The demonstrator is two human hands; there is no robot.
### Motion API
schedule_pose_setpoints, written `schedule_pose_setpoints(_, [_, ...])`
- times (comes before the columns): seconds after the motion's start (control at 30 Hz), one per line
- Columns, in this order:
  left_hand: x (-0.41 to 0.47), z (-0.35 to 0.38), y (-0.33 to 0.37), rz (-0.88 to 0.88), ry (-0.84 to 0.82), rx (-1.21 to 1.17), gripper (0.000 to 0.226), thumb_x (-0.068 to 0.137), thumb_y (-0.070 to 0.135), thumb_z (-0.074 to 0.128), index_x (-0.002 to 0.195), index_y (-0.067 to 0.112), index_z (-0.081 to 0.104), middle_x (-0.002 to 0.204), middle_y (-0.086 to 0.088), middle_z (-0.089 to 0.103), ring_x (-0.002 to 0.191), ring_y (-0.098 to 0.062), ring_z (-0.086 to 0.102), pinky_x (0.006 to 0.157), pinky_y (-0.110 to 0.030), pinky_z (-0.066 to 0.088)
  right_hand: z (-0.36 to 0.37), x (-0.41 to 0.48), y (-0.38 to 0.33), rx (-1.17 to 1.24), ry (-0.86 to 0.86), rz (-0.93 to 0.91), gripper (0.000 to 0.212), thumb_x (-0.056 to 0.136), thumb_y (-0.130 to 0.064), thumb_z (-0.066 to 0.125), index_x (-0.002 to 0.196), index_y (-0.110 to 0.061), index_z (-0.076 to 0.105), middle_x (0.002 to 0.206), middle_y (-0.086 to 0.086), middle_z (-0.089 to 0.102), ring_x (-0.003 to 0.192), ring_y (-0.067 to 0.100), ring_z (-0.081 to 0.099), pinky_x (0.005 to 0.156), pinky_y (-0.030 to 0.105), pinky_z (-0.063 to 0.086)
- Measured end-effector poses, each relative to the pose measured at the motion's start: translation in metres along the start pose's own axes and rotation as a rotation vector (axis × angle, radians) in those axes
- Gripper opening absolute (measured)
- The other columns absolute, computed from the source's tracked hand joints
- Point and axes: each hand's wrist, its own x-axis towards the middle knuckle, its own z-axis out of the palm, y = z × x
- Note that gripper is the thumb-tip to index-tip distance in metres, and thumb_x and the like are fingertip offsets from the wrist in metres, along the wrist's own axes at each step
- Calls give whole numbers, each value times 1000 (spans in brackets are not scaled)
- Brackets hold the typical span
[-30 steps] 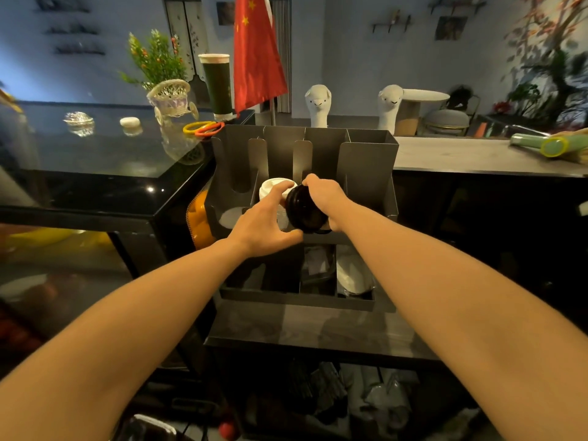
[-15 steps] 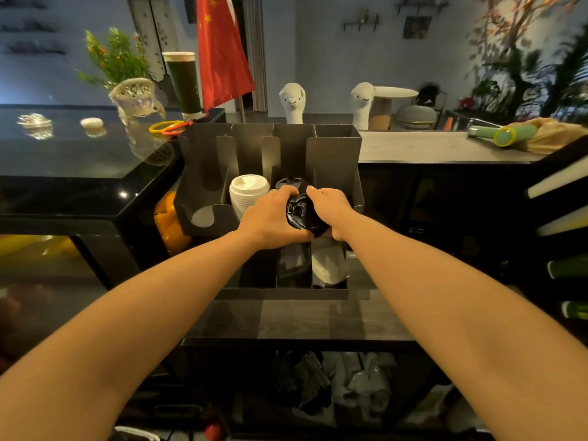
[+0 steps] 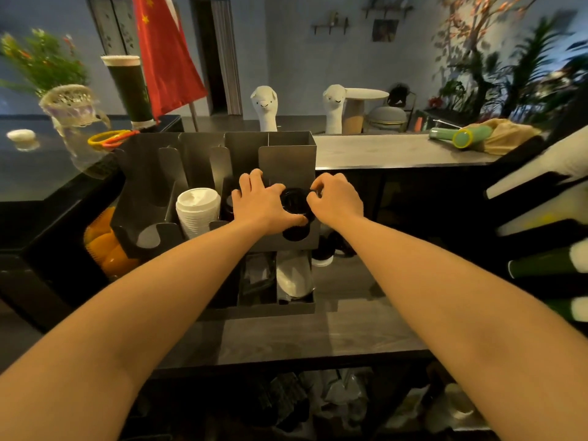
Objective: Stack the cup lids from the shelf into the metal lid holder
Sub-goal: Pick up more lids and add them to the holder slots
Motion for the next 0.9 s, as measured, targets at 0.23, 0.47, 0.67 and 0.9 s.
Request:
schedule_pose_setpoints(0.23, [26, 9, 16, -154, -163, 100, 89, 70, 85, 59, 139, 28, 53, 164, -15, 3, 149, -41, -8, 118, -58, 9, 8, 25, 10, -160, -108, -92, 16, 95, -36, 60, 104, -27, 69, 108, 0, 41, 101, 21, 44, 69, 31, 43])
schedule_pose_setpoints(0.47, [33, 25, 15, -133, -238, 270, 87, 71, 85, 57, 141, 34, 50, 164, -21, -4, 148, -43, -17, 118, -58, 6, 24, 33, 2, -500, -154, -361, 25, 96, -33, 53, 111, -23, 70, 113, 3, 55, 112, 29, 40, 81, 37, 39])
schedule_pose_setpoints(0.67, [40, 33, 23, -174, -334, 461, 94, 71, 92, 44, 144, 33, 48, 163, -24, -10, 145, -44, -26, 117, -59, 3, 21, 33, 5, -511, -383, -299, 7, 94, -24, 57, 98, -19, 61, 85, 4, 51, 99, 31, 55, 83, 45, 44])
schedule_pose_setpoints(0.9, [42, 33, 24, -141, -363, 597, 95, 73, 94, 35, 143, 32, 48, 163, -24, -5, 145, -45, -26, 116, -60, 2, 27, 27, 8, -447, -424, -283, 11, 95, -21, 56, 101, -15, 62, 75, 2, 49, 76, 24, 54, 68, 37, 48])
